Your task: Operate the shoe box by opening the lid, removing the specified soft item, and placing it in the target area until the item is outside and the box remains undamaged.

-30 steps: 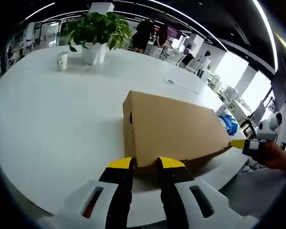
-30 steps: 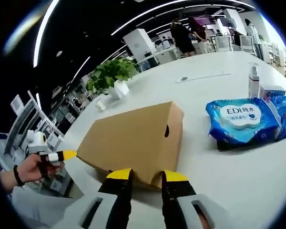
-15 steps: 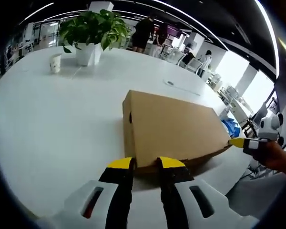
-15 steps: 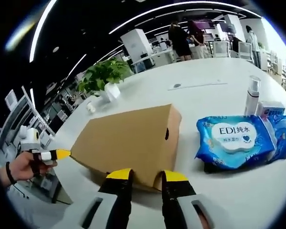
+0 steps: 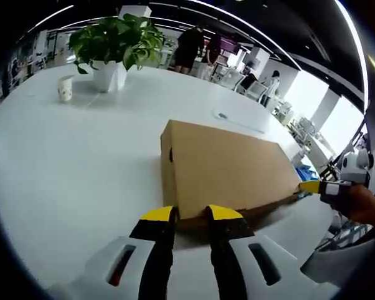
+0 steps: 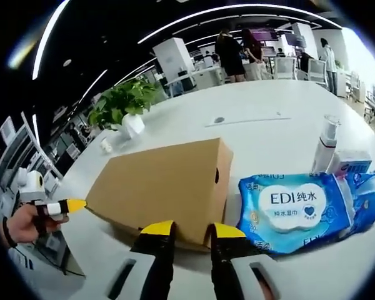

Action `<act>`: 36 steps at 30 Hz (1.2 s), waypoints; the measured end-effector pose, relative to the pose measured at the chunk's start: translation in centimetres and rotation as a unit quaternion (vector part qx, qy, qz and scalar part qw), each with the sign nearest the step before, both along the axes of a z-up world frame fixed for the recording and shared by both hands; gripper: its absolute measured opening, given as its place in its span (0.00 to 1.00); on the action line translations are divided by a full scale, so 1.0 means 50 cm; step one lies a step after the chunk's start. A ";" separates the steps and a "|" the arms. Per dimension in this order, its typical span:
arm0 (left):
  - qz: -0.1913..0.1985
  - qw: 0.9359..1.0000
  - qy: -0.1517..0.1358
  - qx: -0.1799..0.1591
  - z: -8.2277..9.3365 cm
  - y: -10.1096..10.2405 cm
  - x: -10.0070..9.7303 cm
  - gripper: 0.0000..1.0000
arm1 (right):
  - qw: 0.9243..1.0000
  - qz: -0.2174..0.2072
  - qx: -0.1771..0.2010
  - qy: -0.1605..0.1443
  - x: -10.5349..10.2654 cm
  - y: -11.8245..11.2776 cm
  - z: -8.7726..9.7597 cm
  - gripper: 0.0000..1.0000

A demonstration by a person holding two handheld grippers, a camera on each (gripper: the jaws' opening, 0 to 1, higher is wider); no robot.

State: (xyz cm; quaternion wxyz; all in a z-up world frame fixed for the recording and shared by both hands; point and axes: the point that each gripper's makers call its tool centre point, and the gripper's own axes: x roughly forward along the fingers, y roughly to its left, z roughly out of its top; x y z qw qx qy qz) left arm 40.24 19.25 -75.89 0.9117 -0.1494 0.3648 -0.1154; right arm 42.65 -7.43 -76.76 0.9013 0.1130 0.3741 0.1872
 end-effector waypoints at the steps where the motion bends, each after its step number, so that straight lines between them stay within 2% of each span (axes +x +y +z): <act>1: -0.001 1.000 0.001 0.000 0.000 -0.002 0.003 0.19 | 1.000 -0.002 -0.001 0.000 0.002 -0.002 0.001 0.19; 16: -0.018 1.000 0.016 0.000 0.001 -0.010 0.009 0.20 | 1.000 0.013 0.000 0.002 -0.002 -0.003 0.007 0.20; 20: -0.024 1.000 0.015 -0.008 0.006 -0.012 0.000 0.21 | 0.999 0.029 -0.015 -0.013 -0.005 -0.013 0.017 0.21; 24: -0.027 1.000 -0.005 -0.001 0.027 -0.009 -0.019 0.29 | 0.999 0.025 -0.020 -0.044 -0.020 -0.055 0.040 0.30; 29: -0.038 0.999 -0.020 0.014 0.048 -0.012 -0.049 0.35 | 0.998 0.015 -0.030 -0.055 -0.063 -0.125 0.052 0.34; 33: -0.066 0.997 -0.034 0.033 0.069 -0.035 -0.076 0.38 | 0.997 -0.009 -0.041 -0.063 -0.098 -0.188 0.066 0.42; 36: -0.076 0.996 -0.045 0.029 0.088 -0.058 -0.093 0.39 | 0.996 -0.028 -0.046 -0.068 -0.123 -0.225 0.080 0.46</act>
